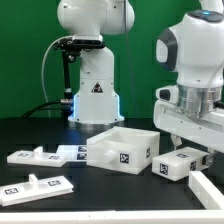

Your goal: Assemble cabinet

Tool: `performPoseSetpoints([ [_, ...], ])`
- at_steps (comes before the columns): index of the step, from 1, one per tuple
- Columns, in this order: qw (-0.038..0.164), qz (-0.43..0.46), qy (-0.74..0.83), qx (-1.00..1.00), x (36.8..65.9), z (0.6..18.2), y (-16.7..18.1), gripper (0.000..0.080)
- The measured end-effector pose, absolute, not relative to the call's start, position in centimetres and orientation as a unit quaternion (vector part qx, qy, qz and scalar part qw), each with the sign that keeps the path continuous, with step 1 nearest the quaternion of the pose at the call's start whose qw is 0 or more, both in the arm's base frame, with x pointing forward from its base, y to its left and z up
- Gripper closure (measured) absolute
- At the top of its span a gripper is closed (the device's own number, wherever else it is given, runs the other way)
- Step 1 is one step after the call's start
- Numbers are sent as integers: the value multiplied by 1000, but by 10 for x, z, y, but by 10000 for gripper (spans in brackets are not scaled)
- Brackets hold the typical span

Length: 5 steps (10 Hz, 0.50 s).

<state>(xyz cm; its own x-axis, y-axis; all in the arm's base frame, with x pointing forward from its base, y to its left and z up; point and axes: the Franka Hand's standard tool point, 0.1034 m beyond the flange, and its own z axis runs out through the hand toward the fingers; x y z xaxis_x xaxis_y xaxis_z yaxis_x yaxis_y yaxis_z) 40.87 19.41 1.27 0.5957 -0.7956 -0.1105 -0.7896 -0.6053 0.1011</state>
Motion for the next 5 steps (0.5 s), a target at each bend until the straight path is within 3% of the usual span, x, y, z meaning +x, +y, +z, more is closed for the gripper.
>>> performPoseSetpoints([
  [4, 20, -68, -431, 900, 404, 12, 203, 233],
  [5, 20, -69, -431, 900, 403, 12, 203, 131],
])
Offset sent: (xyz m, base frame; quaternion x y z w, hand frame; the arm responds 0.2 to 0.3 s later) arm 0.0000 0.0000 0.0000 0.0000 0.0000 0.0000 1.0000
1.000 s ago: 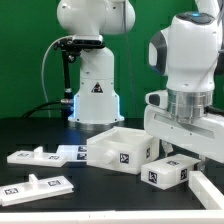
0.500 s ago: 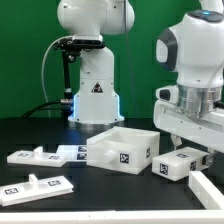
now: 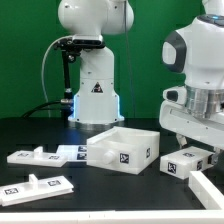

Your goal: Assemble cabinet

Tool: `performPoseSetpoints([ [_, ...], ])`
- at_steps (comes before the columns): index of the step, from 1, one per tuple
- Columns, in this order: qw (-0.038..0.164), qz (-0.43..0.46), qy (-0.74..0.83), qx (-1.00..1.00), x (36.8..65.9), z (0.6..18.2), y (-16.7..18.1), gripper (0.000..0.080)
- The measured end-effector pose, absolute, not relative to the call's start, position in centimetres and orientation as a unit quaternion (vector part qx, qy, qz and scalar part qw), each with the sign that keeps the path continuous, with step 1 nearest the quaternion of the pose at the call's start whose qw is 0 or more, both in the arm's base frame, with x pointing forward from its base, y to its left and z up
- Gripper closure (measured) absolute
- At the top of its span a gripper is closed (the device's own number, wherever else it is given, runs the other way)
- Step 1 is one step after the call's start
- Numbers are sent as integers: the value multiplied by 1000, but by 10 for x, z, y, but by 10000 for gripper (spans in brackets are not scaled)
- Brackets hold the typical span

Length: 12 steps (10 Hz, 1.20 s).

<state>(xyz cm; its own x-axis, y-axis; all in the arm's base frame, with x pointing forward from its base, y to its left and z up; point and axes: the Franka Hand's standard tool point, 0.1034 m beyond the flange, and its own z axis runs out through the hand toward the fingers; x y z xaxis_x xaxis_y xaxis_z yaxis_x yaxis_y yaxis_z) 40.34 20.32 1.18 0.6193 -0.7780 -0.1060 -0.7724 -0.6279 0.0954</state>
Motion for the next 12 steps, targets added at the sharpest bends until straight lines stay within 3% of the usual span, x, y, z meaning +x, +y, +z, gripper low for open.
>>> performPoseSetpoints([
  [1, 20, -69, -431, 900, 403, 12, 203, 131],
  [2, 20, -69, -431, 900, 403, 12, 203, 33],
  [3, 20, -68, -430, 900, 404, 12, 203, 10],
  [6, -4, -68, -409, 910, 424, 64, 188, 3],
  [8, 2, -69, -405, 912, 419, 54, 189, 3],
  [12, 0, -68, -395, 916, 420, 57, 188, 3],
])
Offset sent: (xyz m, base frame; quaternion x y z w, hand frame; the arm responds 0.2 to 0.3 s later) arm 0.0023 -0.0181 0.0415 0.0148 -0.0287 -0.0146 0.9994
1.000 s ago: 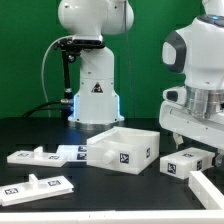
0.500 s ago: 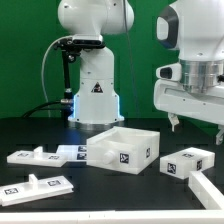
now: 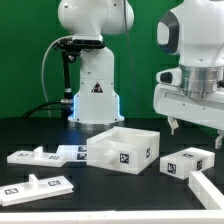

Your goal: Assemble cabinet

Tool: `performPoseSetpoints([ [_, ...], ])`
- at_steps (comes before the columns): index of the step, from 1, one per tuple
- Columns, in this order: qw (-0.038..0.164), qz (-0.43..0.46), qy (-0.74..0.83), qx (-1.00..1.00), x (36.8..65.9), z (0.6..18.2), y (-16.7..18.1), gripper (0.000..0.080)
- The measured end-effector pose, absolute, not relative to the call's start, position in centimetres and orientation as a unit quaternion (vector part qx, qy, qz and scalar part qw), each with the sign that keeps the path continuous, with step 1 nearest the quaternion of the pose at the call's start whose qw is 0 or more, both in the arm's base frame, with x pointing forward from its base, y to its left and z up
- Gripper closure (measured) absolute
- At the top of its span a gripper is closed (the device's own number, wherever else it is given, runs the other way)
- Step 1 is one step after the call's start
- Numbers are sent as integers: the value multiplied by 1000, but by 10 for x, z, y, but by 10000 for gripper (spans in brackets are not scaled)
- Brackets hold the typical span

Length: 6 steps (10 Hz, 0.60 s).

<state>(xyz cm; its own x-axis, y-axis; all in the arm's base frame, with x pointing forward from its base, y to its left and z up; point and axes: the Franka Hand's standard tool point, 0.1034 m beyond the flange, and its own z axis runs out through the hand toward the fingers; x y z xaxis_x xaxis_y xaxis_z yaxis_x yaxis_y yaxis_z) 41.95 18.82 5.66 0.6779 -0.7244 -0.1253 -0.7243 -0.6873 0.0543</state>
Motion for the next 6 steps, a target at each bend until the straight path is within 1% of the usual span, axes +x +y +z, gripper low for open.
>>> performPoseSetpoints([
  [2, -22, -59, -281, 958, 416, 82, 183, 3],
  [3, -30, -50, -216, 975, 412, 88, 180, 3],
  [5, -32, -46, -183, 982, 402, 87, 179, 3],
  [6, -33, -45, -155, 986, 404, 87, 178, 3],
])
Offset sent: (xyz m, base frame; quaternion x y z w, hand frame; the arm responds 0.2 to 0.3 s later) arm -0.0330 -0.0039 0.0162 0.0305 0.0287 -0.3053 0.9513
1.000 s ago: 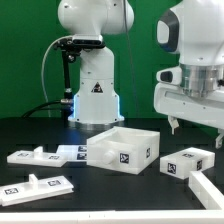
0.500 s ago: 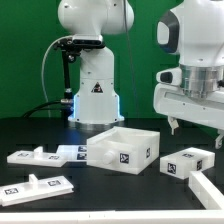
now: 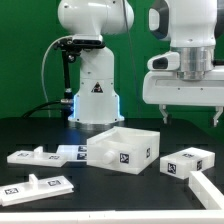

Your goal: Assemble cabinet

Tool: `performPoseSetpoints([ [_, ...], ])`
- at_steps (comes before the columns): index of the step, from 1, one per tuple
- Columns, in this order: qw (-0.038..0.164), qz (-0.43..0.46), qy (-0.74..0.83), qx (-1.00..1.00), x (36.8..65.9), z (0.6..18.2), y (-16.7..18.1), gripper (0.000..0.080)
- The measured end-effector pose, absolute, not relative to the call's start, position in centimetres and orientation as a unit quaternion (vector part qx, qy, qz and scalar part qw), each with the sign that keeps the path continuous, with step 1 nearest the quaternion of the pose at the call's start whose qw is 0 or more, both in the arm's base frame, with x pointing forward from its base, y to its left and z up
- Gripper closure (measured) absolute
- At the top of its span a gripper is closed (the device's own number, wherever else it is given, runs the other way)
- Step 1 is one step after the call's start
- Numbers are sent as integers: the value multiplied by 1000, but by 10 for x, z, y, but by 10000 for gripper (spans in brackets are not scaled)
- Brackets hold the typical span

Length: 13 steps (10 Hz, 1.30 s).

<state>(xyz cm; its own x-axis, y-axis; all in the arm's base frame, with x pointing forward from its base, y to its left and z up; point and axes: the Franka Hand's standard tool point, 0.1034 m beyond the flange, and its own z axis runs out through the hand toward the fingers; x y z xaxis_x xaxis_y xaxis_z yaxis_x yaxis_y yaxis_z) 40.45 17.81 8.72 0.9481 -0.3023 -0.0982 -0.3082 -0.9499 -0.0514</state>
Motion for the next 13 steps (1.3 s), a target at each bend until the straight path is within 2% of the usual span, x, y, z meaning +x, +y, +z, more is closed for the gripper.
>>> performPoseSetpoints([
  [2, 39, 36, 43, -998, 404, 86, 173, 3],
  [4, 46, 12, -149, -988, 401, 87, 148, 3],
  [6, 37, -8, -286, -958, 392, 80, 135, 3],
  [10, 33, -6, -358, -933, 393, 80, 133, 3],
  [13, 16, -7, -369, -929, 347, 72, 115, 3],
])
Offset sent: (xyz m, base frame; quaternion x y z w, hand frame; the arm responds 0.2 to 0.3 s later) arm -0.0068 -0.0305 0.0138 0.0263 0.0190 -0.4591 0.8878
